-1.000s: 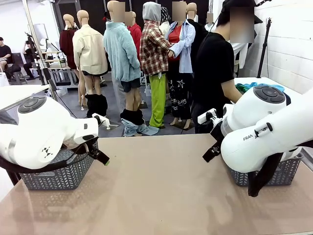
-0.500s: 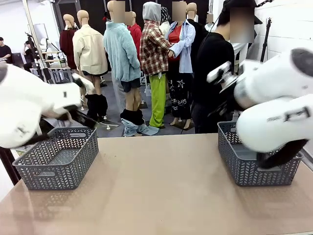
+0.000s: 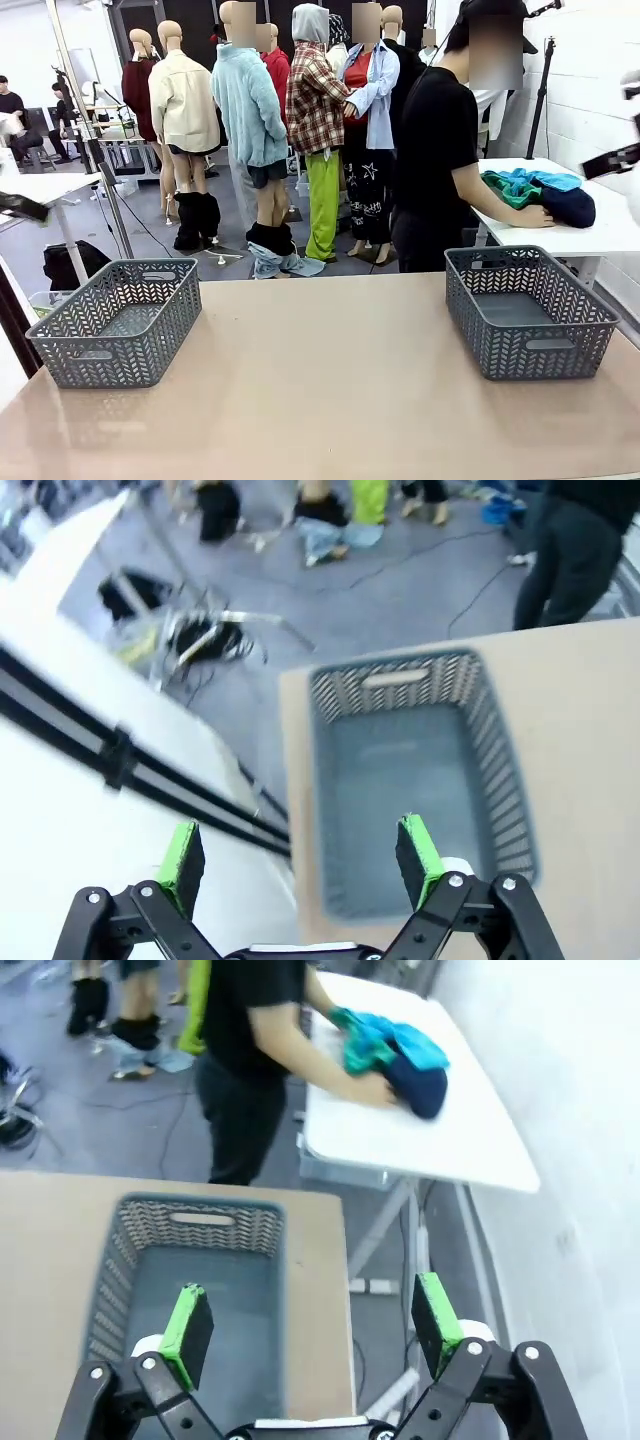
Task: Sort the tops and bottoms.
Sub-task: Lift clothes from the center of the table with your left hand.
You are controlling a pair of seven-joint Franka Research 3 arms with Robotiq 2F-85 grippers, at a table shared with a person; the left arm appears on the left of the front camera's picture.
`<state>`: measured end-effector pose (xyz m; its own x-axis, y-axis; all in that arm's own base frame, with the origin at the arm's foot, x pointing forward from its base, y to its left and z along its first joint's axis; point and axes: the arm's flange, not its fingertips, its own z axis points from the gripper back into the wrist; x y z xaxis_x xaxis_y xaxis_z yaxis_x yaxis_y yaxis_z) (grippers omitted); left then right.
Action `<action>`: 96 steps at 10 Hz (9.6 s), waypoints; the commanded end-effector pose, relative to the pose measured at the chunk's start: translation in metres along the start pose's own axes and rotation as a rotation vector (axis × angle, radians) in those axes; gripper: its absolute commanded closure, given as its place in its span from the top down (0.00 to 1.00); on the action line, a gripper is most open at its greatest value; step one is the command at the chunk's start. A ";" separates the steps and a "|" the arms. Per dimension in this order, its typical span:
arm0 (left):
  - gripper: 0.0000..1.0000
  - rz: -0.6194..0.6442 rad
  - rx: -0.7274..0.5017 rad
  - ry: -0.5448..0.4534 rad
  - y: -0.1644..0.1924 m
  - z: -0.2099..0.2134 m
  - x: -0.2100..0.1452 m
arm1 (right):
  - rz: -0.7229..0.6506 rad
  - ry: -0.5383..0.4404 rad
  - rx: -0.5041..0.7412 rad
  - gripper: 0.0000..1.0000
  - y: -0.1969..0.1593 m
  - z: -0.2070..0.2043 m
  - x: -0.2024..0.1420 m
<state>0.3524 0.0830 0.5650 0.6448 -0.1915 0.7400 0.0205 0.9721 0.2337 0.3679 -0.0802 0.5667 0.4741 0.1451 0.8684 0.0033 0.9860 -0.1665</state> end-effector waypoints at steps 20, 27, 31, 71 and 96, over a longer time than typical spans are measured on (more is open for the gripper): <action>1.00 0.093 0.058 0.329 0.050 -0.068 -0.038 | -0.179 0.161 0.001 1.00 -0.062 -0.090 -0.097; 1.00 0.093 0.058 0.329 0.050 -0.068 -0.038 | -0.179 0.161 0.001 1.00 -0.062 -0.090 -0.097; 1.00 0.093 0.058 0.329 0.050 -0.068 -0.038 | -0.179 0.161 0.001 1.00 -0.062 -0.090 -0.097; 1.00 0.093 0.058 0.329 0.050 -0.068 -0.038 | -0.179 0.161 0.001 1.00 -0.062 -0.090 -0.097; 1.00 0.093 0.058 0.329 0.050 -0.068 -0.038 | -0.179 0.161 0.001 1.00 -0.062 -0.090 -0.097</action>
<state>0.3837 0.1483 0.5066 0.8527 -0.0387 0.5210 -0.0815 0.9752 0.2057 0.4021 -0.1644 0.4480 0.5975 -0.0539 0.8001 0.0988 0.9951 -0.0068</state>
